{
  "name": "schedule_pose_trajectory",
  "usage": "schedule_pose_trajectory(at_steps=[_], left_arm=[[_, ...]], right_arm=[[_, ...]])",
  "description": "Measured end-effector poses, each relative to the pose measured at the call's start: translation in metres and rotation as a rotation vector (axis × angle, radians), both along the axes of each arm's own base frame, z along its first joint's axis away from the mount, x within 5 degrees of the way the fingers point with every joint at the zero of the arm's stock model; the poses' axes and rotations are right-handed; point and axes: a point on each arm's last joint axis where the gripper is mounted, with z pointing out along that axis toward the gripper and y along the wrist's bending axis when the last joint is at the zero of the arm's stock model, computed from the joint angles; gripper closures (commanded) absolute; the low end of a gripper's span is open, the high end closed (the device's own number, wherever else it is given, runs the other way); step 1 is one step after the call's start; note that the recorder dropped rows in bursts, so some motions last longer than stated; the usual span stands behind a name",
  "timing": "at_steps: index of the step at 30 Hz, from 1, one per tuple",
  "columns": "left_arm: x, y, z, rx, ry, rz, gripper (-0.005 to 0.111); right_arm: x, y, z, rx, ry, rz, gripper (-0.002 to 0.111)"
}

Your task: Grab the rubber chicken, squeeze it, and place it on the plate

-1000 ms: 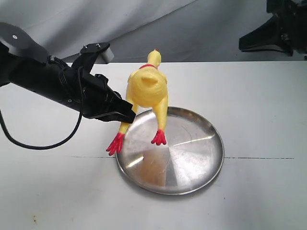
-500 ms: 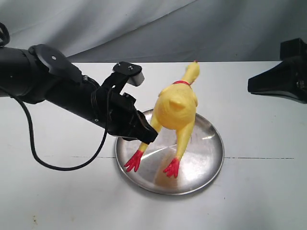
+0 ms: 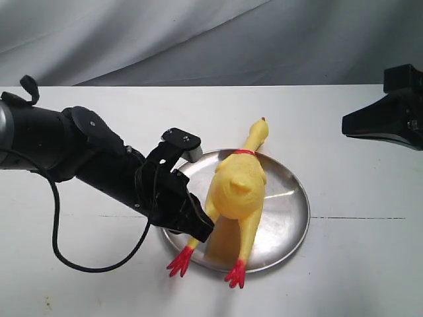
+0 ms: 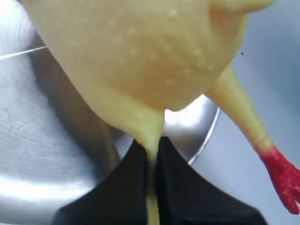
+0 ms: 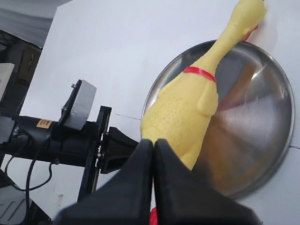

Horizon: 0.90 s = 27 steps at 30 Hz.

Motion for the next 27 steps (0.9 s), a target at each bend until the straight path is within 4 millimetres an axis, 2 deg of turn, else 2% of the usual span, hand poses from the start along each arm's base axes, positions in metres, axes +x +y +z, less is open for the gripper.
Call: schedule_pose_trajectory(at_steps=[4, 6, 13, 17, 21, 24, 27], left_arm=[[-0.001, 0.001, -0.009, 0.013, 0.0, 0.028, 0.107], [0.0, 0.001, -0.016, 0.019, 0.02, 0.036, 0.103], [0.0, 0.001, -0.023, 0.019, 0.046, 0.047, 0.06], [-0.001, 0.001, -0.023, 0.019, 0.048, 0.045, 0.043], [0.0, 0.002, -0.015, 0.014, 0.022, 0.044, 0.043], [0.004, 0.011, 0.009, -0.011, -0.04, 0.075, 0.046], [0.009, 0.029, 0.037, -0.04, -0.107, 0.146, 0.057]], right_arm=[[0.0, 0.0, 0.0, -0.001, -0.002, -0.003, 0.108], [0.0, 0.0, 0.0, -0.002, -0.003, -0.005, 0.108], [0.0, 0.0, 0.0, -0.002, -0.003, -0.005, 0.108], [0.0, 0.0, 0.0, -0.002, -0.003, -0.005, 0.108], [0.0, 0.0, 0.0, -0.002, -0.003, -0.005, 0.108], [0.0, 0.0, 0.0, -0.008, -0.012, 0.003, 0.108], [0.0, 0.0, 0.0, -0.013, -0.018, 0.008, 0.108]])
